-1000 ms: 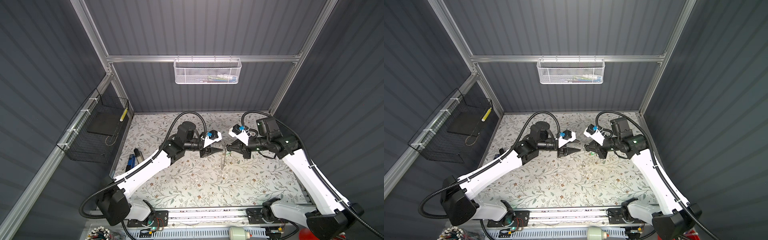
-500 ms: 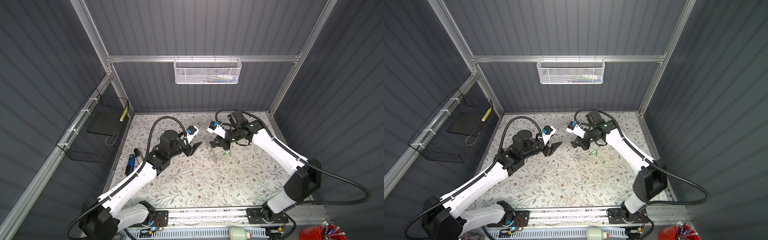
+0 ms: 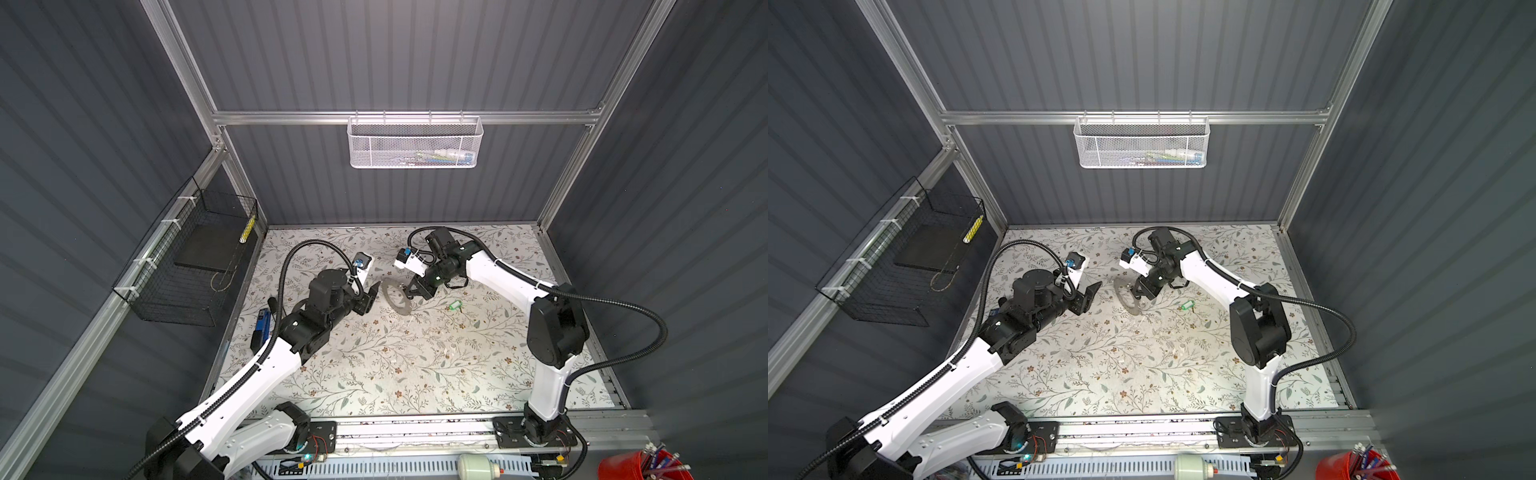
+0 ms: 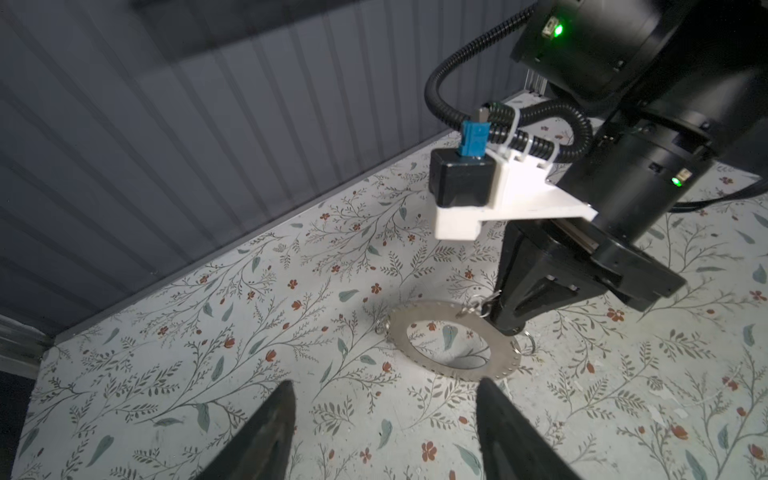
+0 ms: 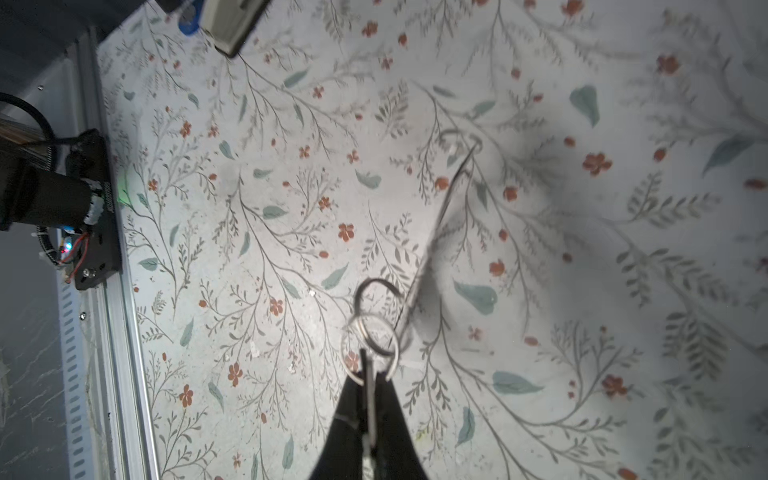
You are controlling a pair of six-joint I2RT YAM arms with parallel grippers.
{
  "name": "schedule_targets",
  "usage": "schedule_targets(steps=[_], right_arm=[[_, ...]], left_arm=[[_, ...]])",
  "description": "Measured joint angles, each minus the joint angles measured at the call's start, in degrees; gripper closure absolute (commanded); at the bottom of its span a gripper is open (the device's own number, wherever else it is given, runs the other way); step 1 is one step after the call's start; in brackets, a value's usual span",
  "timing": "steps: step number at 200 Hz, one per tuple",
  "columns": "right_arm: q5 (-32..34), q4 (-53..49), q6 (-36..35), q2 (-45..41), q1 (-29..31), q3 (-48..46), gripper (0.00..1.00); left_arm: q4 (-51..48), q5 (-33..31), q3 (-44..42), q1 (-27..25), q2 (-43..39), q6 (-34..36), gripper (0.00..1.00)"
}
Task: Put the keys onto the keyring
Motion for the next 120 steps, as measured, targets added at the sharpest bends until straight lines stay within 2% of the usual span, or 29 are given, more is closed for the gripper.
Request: schedule_targets(steps=[45,81,120], right_arm=[[6.27,0.04,4.92,-7.58,-2.1,-14.47,1.0],[11.58,-1.44,6.62,-11.37,-2.54,-19.98,0.98],[16.55,-4.52,6.75,-11.74,-2.4,-23.71,0.96]], left_arm=[[-0.59,1.9,1.16,0.0,5.44,0.04,0.31],[-0.61,4.39,3.72,0.0,9.68,0.2,0.31],[-0.61,6.69,5.22,0.0,11.89,0.24,0.31]])
